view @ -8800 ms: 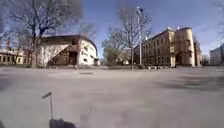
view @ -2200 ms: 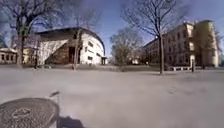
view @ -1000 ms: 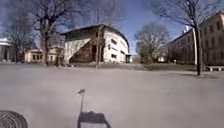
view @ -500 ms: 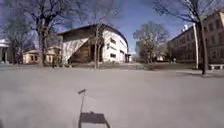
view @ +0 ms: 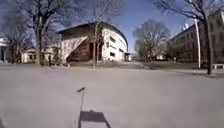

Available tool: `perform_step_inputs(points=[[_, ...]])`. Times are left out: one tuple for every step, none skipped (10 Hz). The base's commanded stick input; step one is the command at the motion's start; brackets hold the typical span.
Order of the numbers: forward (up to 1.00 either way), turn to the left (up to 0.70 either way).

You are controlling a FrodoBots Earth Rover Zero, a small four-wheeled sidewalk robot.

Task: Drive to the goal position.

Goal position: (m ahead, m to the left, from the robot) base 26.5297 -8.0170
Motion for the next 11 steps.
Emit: perform_step_inputs(points=[[1.0, 0.0], [1.0, 0.0], [1.0, 0.0], [1.0, 0.0], [1.0, 0.0], [1.0, 0.0], [1.0, 0.0], [1.0, 0.0], [1.0, 0.0], [1.0, 0.0], [1.0, 0.0]])
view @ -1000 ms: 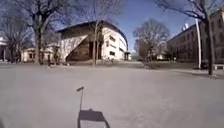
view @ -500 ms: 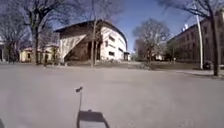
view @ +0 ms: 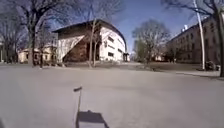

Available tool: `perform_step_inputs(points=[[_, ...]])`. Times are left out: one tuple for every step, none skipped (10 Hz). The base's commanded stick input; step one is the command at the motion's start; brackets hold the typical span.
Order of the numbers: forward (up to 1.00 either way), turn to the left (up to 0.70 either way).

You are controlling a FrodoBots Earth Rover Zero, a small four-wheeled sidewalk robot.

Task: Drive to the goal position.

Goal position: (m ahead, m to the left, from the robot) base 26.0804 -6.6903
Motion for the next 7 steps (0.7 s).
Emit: perform_step_inputs(points=[[1.0, 0.0], [1.0, 0.0], [1.0, 0.0], [1.0, 0.0], [1.0, 0.0], [1.0, 0.0], [1.0, 0.0]])
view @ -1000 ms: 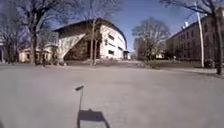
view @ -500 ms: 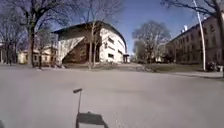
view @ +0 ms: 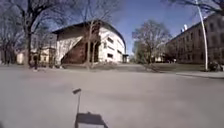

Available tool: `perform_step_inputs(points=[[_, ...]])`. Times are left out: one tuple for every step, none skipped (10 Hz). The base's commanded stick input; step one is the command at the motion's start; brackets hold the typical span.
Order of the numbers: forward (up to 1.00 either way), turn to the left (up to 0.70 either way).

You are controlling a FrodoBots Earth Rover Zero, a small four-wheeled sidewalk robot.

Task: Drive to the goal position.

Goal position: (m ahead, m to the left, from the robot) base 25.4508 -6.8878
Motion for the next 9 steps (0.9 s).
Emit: perform_step_inputs(points=[[1.0, 0.0], [1.0, 0.0], [1.0, 0.0], [1.0, 0.0], [1.0, 0.0], [1.0, 0.0], [1.0, 0.0], [1.0, 0.0], [1.0, 0.0]])
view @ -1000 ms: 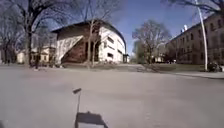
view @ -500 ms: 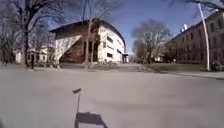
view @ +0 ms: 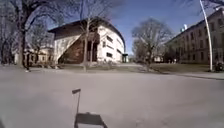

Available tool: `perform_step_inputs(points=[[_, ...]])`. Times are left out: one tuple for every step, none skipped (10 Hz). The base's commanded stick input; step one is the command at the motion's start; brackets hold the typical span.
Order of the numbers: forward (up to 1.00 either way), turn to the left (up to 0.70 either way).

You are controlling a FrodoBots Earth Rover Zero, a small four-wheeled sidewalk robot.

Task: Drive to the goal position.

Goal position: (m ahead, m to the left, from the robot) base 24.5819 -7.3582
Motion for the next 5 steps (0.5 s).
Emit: perform_step_inputs(points=[[1.0, 0.0], [1.0, 0.0], [1.0, 0.0], [1.0, 0.0], [1.0, 0.0]])
